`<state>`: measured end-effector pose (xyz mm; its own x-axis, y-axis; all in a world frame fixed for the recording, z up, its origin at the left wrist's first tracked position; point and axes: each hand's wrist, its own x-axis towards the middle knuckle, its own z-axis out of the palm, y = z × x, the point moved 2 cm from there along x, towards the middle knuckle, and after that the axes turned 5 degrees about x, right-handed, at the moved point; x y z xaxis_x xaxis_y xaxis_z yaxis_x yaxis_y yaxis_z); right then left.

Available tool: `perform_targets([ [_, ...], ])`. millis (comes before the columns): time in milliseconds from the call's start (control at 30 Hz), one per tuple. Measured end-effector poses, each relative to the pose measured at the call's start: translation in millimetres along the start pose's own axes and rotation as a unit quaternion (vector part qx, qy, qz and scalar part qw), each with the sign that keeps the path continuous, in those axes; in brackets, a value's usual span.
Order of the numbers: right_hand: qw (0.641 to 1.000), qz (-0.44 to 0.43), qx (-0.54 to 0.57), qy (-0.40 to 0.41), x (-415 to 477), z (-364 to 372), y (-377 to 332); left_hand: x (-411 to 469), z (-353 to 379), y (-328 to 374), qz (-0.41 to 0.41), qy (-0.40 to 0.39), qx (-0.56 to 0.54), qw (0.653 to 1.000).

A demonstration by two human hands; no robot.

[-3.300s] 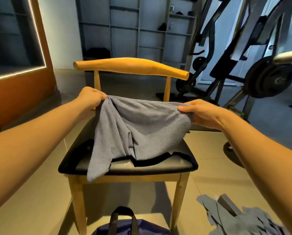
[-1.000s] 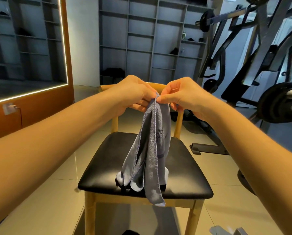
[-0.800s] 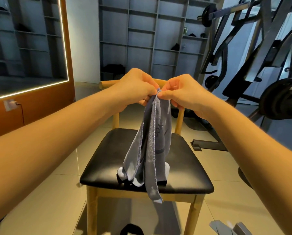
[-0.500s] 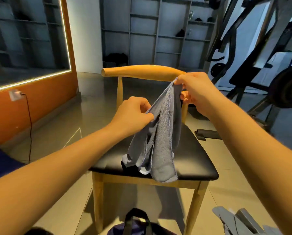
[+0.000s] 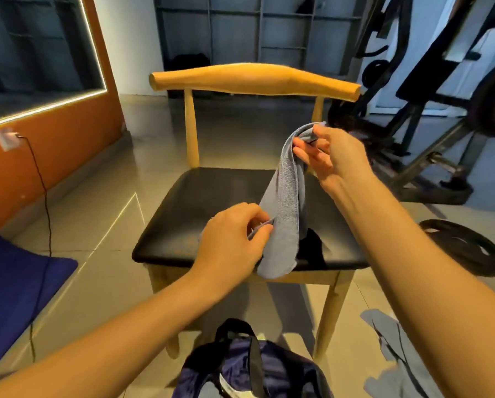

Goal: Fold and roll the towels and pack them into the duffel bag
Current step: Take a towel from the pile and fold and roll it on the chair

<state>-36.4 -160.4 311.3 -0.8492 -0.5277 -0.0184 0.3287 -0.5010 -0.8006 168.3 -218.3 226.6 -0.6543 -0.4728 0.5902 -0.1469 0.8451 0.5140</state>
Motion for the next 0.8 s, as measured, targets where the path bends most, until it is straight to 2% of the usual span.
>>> perform_targets([
  [100, 1.0, -0.001, -0.014, 0.015, 9.0, -25.9, 6.7, -3.2, 44.7, 10.0, 0.011, -0.04, -0.003, 0.999],
  [267, 0.996, 0.002, -0.02, 0.083, 25.3, -63.5, 6.0, -14.3, 98.4, 9.6, 0.054, -0.086, 0.069, 0.992],
  [467, 0.994, 0.013, -0.029, 0.106, 31.8, -90.3, 8.7, -23.3, 112.8, -4.0, 0.142, -0.116, 0.234, 0.955],
  [600, 0.992, 0.01, -0.035, 0.117, 26.5, -100.4, 2.6, -28.6, 109.8, -13.1, 0.163, -0.148, 0.285, 0.933],
  [700, 0.992, 0.013, -0.024, 0.126, 25.2, -107.9, 2.5, -35.0, 108.0, -21.8, 0.189, -0.134, 0.28, 0.932],
  [800, 0.991, 0.016, -0.028, 0.129, 24.1, -112.4, 3.9, -38.8, 101.7, -28.4, 0.2, -0.083, 0.237, 0.947],
])
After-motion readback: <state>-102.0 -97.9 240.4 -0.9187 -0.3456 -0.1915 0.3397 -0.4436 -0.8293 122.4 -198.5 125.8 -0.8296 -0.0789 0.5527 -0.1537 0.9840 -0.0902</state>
